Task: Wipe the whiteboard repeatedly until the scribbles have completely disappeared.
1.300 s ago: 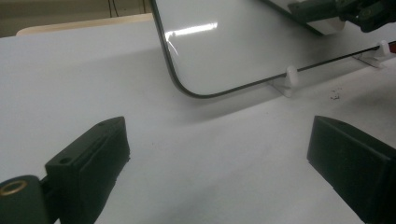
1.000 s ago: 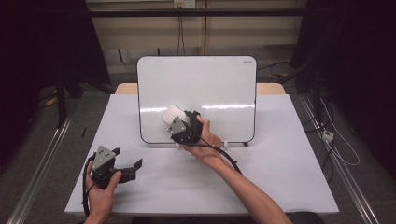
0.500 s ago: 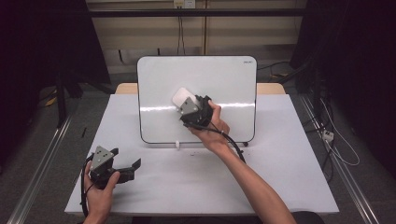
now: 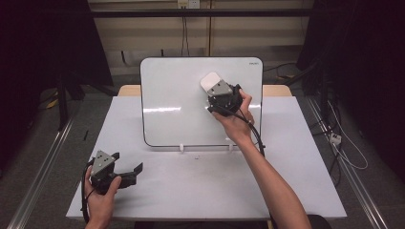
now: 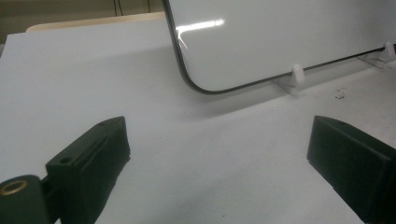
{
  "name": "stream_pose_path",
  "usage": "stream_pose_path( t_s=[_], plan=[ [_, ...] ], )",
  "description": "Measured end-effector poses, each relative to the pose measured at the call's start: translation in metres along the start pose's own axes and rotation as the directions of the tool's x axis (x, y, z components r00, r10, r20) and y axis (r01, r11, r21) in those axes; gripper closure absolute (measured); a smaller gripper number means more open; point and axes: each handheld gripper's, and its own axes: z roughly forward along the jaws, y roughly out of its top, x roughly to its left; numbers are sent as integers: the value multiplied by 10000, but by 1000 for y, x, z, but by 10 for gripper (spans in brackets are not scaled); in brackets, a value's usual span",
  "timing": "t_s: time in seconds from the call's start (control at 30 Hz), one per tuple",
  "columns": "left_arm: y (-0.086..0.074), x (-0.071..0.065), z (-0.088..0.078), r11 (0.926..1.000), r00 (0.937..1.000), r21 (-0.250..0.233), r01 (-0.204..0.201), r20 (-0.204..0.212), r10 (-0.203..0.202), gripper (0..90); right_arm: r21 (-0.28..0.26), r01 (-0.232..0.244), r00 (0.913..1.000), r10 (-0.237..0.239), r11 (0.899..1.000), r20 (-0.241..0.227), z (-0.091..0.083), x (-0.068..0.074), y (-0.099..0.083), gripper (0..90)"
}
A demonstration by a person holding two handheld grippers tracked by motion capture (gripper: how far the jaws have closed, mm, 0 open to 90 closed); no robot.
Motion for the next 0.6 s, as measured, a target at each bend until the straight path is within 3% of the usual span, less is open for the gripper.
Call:
stream_pose_path(
  t_s=[0.1,0.33,0.53,0.6],
  plan=[
    [-2,2,-2,10000,10000,18,67,-26,-67,63,4,-79,10000,79,10000,-59,0,0,0,313],
    [-3,2,-5,9999,9999,-48,121,-106,-121,62,-209,-1090,9919,1074,9938,-677,-4,-10,-2,314],
    [-3,3,-4,9999,9998,38,123,-137,-122,62,-264,-1447,9847,1413,9891,-1018,-6,-15,-5,314],
    [-2,2,-4,10000,9998,28,90,-153,-90,62,-451,-1402,9861,1354,9891,-968,-10,-16,-5,314]
  ],
)
